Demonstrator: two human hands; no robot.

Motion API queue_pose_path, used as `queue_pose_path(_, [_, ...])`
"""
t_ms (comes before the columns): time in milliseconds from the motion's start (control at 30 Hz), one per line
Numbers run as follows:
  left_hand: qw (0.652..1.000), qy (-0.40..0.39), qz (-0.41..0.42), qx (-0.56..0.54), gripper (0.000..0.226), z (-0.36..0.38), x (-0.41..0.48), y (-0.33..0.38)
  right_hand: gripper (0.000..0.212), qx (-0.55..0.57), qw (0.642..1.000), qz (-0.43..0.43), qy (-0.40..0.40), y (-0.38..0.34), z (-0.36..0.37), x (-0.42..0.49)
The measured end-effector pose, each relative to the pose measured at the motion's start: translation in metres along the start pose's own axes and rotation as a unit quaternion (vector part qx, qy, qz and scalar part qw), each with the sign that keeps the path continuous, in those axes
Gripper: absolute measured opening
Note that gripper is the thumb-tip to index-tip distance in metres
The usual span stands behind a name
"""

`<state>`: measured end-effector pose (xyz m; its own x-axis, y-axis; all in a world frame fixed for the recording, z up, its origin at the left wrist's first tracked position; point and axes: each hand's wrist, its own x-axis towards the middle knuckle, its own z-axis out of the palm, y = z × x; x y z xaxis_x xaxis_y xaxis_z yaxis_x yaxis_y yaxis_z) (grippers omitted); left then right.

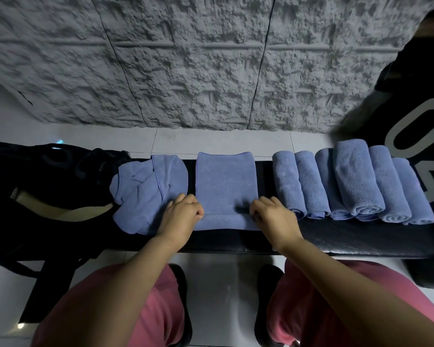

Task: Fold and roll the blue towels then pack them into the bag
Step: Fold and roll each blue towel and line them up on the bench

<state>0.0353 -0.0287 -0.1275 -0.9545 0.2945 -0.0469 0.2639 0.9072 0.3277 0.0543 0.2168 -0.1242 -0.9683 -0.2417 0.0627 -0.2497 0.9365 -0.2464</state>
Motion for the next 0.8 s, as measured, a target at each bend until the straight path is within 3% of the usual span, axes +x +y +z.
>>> queue_pose_path(200, [0.997, -0.034, 0.045, 0.048, 0.043, -0.001, -0.006, -0.001, 0.012, -0.082, 0.989, -0.120, 0.040, 0.004, 0.007, -0.007])
queue_pose_path(333, [0.995, -0.023, 0.056, 0.076, 0.037, 0.003, -0.010, 0.001, 0.023, -0.147, 0.974, -0.167, 0.028, 0.005, 0.008, -0.010])
queue_pose_path(433, [1.000, -0.012, 0.010, -0.002, 0.032, 0.005, -0.009, 0.000, 0.032, -0.128, 0.986, -0.102, 0.019, 0.004, 0.010, -0.011])
queue_pose_path(533, [0.989, -0.027, -0.094, -0.114, 0.033, 0.007, -0.004, -0.003, 0.037, -0.005, 1.000, 0.018, -0.007, 0.001, 0.005, -0.009])
queue_pose_path(667, [0.950, -0.054, -0.204, -0.232, 0.031, 0.006, 0.003, -0.005, 0.034, 0.157, 0.978, 0.122, -0.063, -0.001, 0.001, -0.006])
queue_pose_path(800, [0.938, -0.057, -0.252, -0.232, 0.027, 0.006, 0.007, -0.005, 0.023, 0.265, 0.944, 0.185, -0.070, -0.002, 0.002, -0.003])
